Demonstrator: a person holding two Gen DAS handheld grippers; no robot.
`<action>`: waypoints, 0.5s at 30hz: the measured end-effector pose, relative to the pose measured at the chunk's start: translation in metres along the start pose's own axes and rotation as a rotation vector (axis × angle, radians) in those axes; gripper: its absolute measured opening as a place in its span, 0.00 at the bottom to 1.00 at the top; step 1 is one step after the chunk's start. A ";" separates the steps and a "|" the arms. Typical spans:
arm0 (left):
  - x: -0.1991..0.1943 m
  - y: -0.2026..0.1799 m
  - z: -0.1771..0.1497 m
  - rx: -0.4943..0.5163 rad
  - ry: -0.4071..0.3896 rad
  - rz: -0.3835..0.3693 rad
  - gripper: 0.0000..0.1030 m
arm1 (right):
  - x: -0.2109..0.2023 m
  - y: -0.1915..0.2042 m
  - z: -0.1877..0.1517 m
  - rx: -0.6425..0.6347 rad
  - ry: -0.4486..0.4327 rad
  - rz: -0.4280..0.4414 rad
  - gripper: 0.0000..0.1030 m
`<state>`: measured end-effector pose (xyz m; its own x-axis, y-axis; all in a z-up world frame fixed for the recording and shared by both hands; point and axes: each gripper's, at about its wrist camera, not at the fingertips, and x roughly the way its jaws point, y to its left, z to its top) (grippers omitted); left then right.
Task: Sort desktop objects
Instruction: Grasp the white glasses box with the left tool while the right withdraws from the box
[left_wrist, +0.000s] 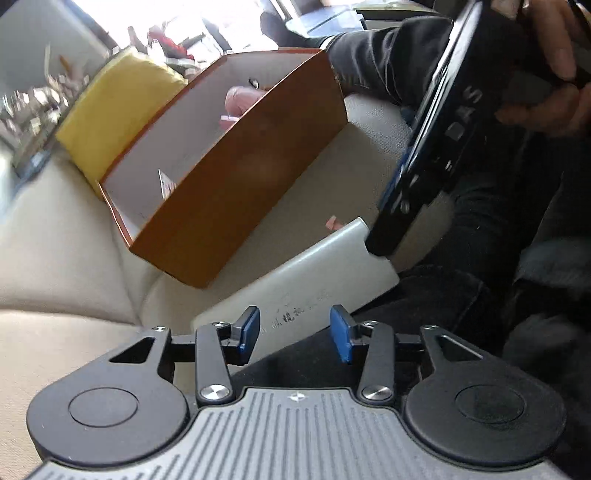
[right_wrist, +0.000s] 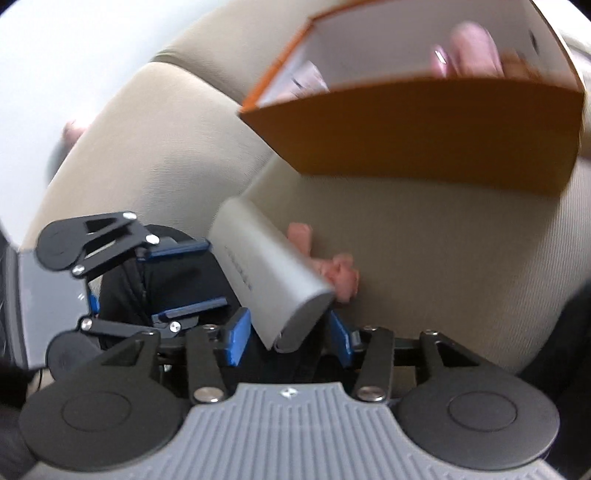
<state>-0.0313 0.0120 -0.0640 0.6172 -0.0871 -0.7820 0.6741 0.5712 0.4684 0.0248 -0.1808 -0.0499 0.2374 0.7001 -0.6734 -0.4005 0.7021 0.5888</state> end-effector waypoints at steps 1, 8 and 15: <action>0.000 -0.002 0.000 -0.001 0.001 0.007 0.48 | 0.008 -0.003 -0.006 0.031 0.008 0.003 0.49; 0.005 -0.002 0.003 -0.041 0.003 0.013 0.50 | 0.033 -0.019 -0.010 0.228 0.010 0.061 0.53; 0.003 -0.006 0.002 0.001 -0.006 0.025 0.54 | 0.034 -0.018 -0.014 0.287 0.001 0.095 0.38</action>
<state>-0.0322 0.0065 -0.0684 0.6362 -0.0774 -0.7676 0.6588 0.5723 0.4883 0.0277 -0.1715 -0.0896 0.2103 0.7642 -0.6097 -0.1544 0.6418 0.7512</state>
